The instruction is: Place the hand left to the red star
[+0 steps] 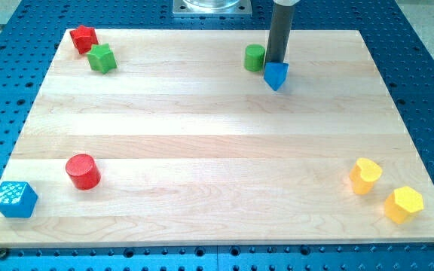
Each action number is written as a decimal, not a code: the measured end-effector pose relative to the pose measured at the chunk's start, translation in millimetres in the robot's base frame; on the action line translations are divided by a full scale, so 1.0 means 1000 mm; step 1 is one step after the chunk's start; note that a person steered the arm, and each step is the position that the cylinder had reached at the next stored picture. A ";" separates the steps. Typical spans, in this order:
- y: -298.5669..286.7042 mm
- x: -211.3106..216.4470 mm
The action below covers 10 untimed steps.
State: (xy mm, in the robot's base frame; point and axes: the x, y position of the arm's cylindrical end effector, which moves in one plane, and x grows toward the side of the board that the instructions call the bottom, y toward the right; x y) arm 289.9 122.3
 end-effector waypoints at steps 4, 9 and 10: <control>-0.122 0.009; -0.414 -0.055; -0.413 -0.064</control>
State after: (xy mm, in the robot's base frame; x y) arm 225.6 -290.4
